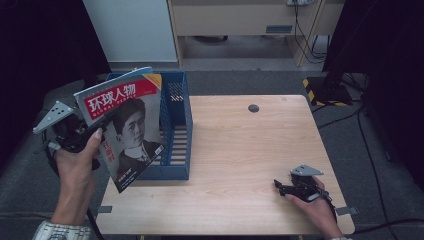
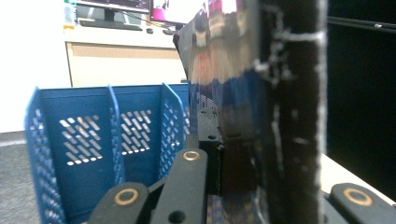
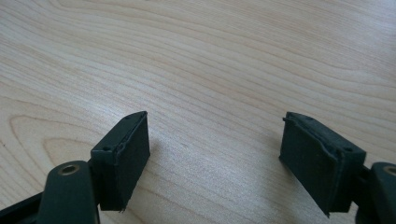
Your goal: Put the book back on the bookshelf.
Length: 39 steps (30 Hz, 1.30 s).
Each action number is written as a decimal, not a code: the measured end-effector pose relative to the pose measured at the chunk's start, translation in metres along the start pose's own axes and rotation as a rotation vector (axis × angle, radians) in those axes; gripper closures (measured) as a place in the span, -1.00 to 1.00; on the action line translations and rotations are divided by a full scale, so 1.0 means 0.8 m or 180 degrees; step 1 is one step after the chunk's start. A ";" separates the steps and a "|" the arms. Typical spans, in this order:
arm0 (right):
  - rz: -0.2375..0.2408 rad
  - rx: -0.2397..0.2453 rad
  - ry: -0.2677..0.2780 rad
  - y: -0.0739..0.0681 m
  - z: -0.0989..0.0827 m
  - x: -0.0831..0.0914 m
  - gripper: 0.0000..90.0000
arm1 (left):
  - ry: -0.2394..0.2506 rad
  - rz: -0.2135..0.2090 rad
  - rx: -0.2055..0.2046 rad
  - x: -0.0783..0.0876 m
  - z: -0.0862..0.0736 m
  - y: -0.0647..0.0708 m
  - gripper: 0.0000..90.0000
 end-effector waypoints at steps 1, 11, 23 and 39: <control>0.0000 0.0000 0.0000 0.000 0.000 0.000 -0.47 | 0.0002 0.0014 0.0001 0.003 0.000 -0.002 0.93; -0.0002 0.0001 0.0001 0.000 0.000 0.000 -0.47 | 0.0038 0.0146 0.0041 0.032 -0.004 -0.020 0.93; 0.0001 0.0000 0.0000 0.000 0.000 0.000 -0.47 | 0.0104 0.0280 0.0052 0.057 -0.003 -0.034 0.93; 0.0002 -0.0006 -0.0003 0.000 0.000 0.000 -0.47 | 0.0261 0.0477 0.0061 0.085 0.000 -0.062 0.93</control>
Point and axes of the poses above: each handheld gripper's, and its own axes: x roughly backward along the jaws, z roughly out of its top, y roughly to its right, the point moved 5 cm from there along -x, roughly forward along the jaws, and after that the axes turned 15 degrees about -z, right-handed, at the moved point
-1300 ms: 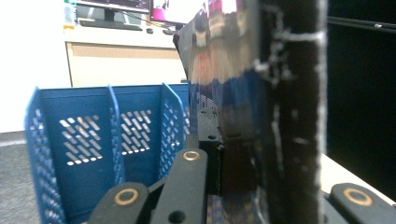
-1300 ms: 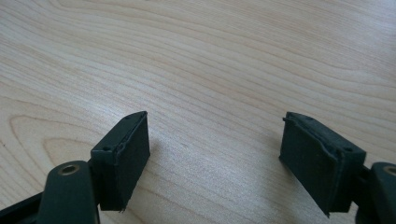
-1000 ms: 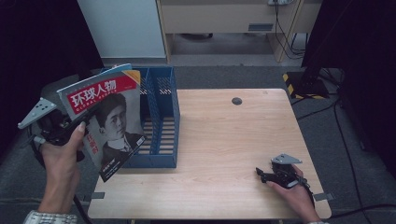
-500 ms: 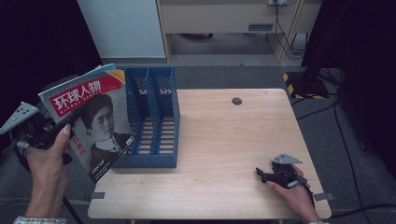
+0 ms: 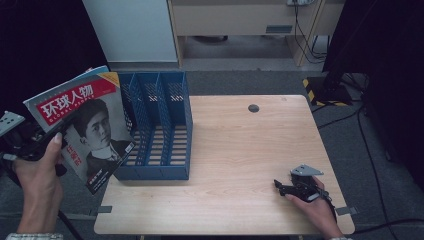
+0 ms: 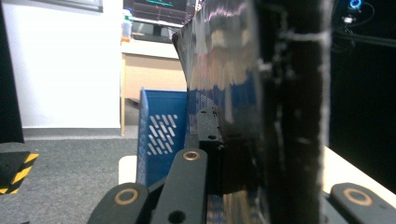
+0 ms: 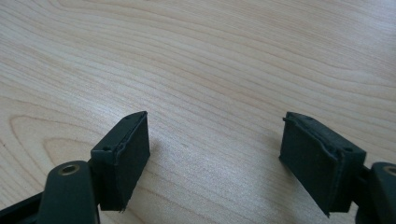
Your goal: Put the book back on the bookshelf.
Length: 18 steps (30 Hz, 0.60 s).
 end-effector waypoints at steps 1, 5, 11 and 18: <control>0.0001 0.0005 0.0003 0.000 0.000 0.000 -0.47 | 0.0015 0.0010 0.0010 -0.001 0.000 -0.003 0.93; -0.0001 0.0005 0.0003 0.000 0.000 0.000 -0.47 | 0.0050 0.0043 0.0014 -0.008 -0.002 -0.014 0.93; 0.0001 0.0004 0.0002 0.000 0.000 0.000 -0.47 | 0.0096 0.0072 0.0104 -0.026 -0.002 -0.019 0.93; -0.0011 0.0000 0.0007 0.000 0.000 0.000 -0.46 | 0.0068 0.0115 0.0059 -0.045 0.003 -0.020 0.93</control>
Point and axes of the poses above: each handheld gripper's, and its own axes: x roughly backward along the jaws, z roughly out of its top, y roughly to its right, the point moved 5 cm from there along -x, roughly forward along the jaws, and after that the axes turned 15 degrees about -z, right-handed, at the moved point
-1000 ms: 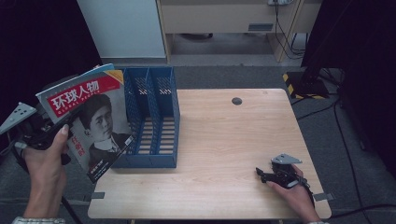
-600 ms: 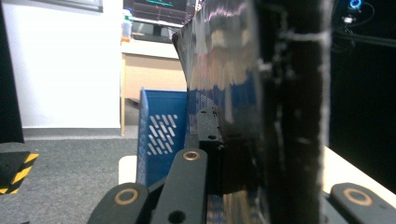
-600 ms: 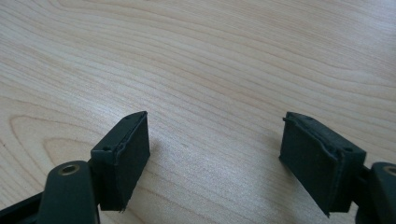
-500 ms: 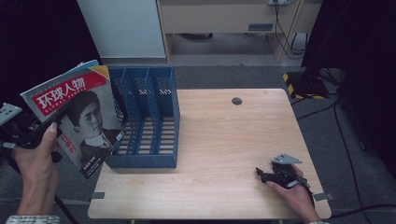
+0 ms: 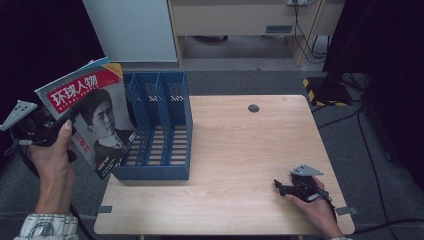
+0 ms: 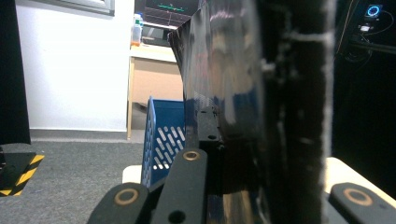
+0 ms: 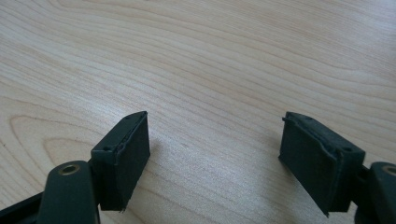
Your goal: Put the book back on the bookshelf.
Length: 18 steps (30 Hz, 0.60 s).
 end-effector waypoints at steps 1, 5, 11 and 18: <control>0.0000 0.0003 0.0002 0.000 0.000 0.000 -0.46 | 0.0002 -0.0009 0.0017 -0.003 0.000 -0.001 0.93; 0.0001 0.0004 0.0002 0.000 0.000 0.000 -0.46 | 0.0027 0.0032 -0.0017 -0.009 0.000 -0.003 0.93; -0.0003 0.0000 0.0000 0.000 0.000 0.000 -0.46 | 0.0048 0.0062 0.0054 -0.017 -0.003 -0.010 0.92; -0.0001 -0.0005 -0.0005 0.000 0.000 0.000 -0.46 | -0.0009 0.0089 0.0029 -0.030 -0.009 -0.015 0.93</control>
Point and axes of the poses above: each handheld gripper's, and its own axes: x roughly backward along the jaws, z roughly out of its top, y roughly to its right, the point moved 5 cm from there along -x, roughly forward along the jaws, and after that the axes turned 15 degrees about -z, right-handed, at the moved point
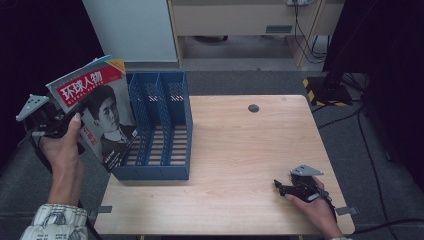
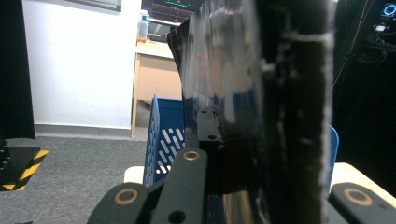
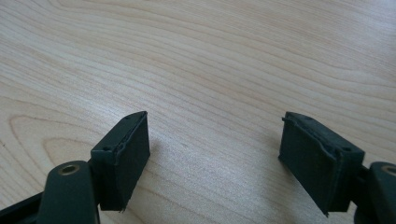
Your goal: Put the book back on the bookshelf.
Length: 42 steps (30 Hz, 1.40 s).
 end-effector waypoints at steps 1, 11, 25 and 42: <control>0.0000 -0.0001 0.0000 0.000 0.000 0.000 -0.46 | 0.0005 -0.0004 0.0000 -0.002 -0.001 0.000 0.92; -0.0001 0.0006 0.0005 0.000 0.000 0.000 -0.46 | 0.0053 -0.0021 -0.0040 -0.013 -0.009 -0.009 0.92; -0.0001 0.0005 0.0003 0.000 0.000 0.000 -0.46 | 0.0112 0.0021 -0.0106 -0.019 -0.021 -0.007 0.92; -0.0004 0.0009 0.0002 0.000 0.000 0.000 -0.45 | 0.0261 -0.0043 -0.0198 -0.027 -0.029 -0.012 0.91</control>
Point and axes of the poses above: each handheld gripper's, and its own axes: x roughly backward along the jaws, z roughly out of its top, y roughly to its right, the point moved 5 cm from there along -x, roughly forward along the jaws, and after that the axes turned 15 degrees about -z, right-handed, at the moved point
